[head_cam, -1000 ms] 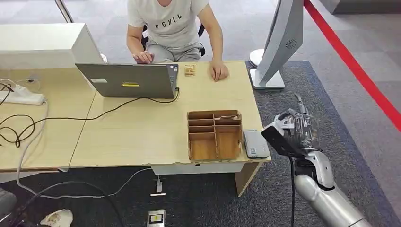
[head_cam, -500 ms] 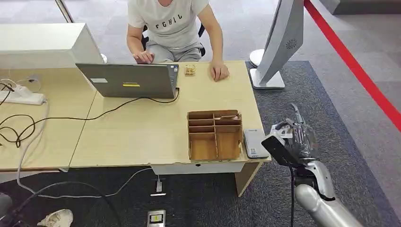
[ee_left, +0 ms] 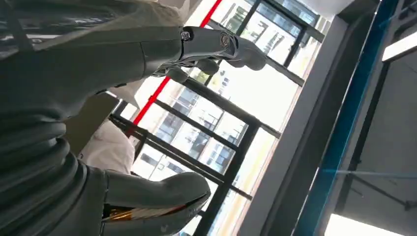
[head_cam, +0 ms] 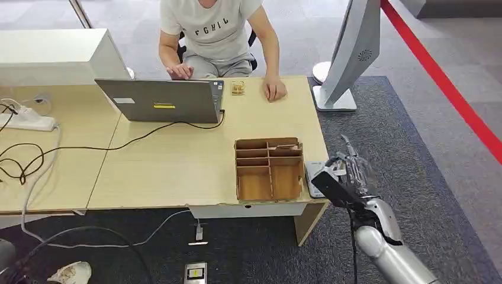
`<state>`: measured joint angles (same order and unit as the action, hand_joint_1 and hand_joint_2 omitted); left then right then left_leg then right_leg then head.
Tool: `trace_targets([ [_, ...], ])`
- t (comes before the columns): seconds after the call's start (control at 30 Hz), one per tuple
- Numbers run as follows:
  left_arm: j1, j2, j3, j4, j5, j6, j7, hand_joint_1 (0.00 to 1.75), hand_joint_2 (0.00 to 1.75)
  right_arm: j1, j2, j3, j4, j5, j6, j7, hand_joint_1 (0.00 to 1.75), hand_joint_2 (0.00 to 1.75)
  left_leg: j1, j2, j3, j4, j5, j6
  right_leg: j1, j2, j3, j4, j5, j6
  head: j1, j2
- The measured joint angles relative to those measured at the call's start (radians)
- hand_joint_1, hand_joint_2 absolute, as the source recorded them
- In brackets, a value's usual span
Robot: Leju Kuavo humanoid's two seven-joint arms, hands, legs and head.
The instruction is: Pass the card to the sensor for recognition and then transmit it.
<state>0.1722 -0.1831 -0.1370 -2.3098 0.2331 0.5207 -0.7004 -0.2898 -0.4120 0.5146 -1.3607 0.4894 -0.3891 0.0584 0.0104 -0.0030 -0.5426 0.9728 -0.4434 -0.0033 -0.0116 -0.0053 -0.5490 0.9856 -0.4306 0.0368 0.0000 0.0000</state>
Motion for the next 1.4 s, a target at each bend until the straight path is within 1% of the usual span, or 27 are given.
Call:
trace_targets([
  [0.27, -0.002, 0.005, -0.011, 0.000, 0.000, 0.005, 0.000, 0.00, 1.75, -0.029, 0.032, 0.022, 0.112, -0.054, -0.009, -0.015, 1.75, 1.75, 0.000, 0.000, 0.000, 0.000, 0.000, 0.000, 0.000, 0.000, 0.000, 0.000, 0.000, 0.000, 0.000, 0.000],
  [0.5, -0.002, 0.005, -0.016, 0.000, -0.001, 0.002, 0.000, 0.00, 1.75, -0.056, 0.039, 0.033, 0.223, -0.107, -0.047, -0.029, 1.75, 1.75, 0.000, 0.000, 0.000, 0.000, 0.000, 0.000, 0.000, 0.000, 0.000, 0.000, 0.000, 0.000, 0.000, 0.000],
  [0.63, -0.002, 0.005, -0.016, 0.000, -0.002, 0.002, 0.000, 0.00, 1.75, -0.068, 0.039, 0.034, 0.277, -0.122, -0.055, -0.034, 1.75, 1.75, 0.000, 0.000, 0.000, 0.000, 0.000, 0.000, 0.000, 0.000, 0.000, 0.000, 0.000, 0.000, 0.000, 0.000],
  [0.83, -0.002, 0.005, -0.016, 0.000, -0.006, 0.002, 0.000, 0.00, 1.75, -0.083, 0.044, 0.042, 0.346, -0.117, -0.043, -0.045, 1.75, 1.75, 0.000, 0.000, 0.000, 0.000, 0.000, 0.000, 0.000, 0.000, 0.000, 0.000, 0.000, 0.000, 0.000, 0.000],
  [1.03, -0.007, 0.006, -0.016, -0.001, -0.013, 0.009, 0.000, 0.00, 1.75, -0.088, 0.068, 0.062, 0.412, -0.084, -0.033, -0.059, 1.75, 1.75, 0.000, 0.000, 0.000, 0.000, 0.000, 0.000, 0.000, 0.000, 0.000, 0.000, 0.000, 0.000, 0.000, 0.000],
  [1.2, -0.013, 0.010, -0.017, -0.008, -0.018, 0.018, 0.000, 0.00, 1.75, -0.103, 0.089, 0.078, 0.461, -0.084, -0.031, -0.076, 1.75, 1.75, 0.000, 0.000, 0.001, 0.000, 0.000, 0.000, 0.000, 0.000, 0.000, 0.000, 0.000, 0.000, 0.000, 0.000],
  [1.4, -0.016, 0.013, -0.018, -0.009, -0.018, 0.018, 0.000, 0.00, 1.75, -0.115, 0.107, 0.086, 0.500, -0.085, -0.028, -0.080, 1.75, 1.75, 0.000, 0.000, 0.004, 0.000, 0.000, 0.000, 0.000, 0.000, 0.003, 0.000, 0.000, 0.000, 0.000, 0.000],
])
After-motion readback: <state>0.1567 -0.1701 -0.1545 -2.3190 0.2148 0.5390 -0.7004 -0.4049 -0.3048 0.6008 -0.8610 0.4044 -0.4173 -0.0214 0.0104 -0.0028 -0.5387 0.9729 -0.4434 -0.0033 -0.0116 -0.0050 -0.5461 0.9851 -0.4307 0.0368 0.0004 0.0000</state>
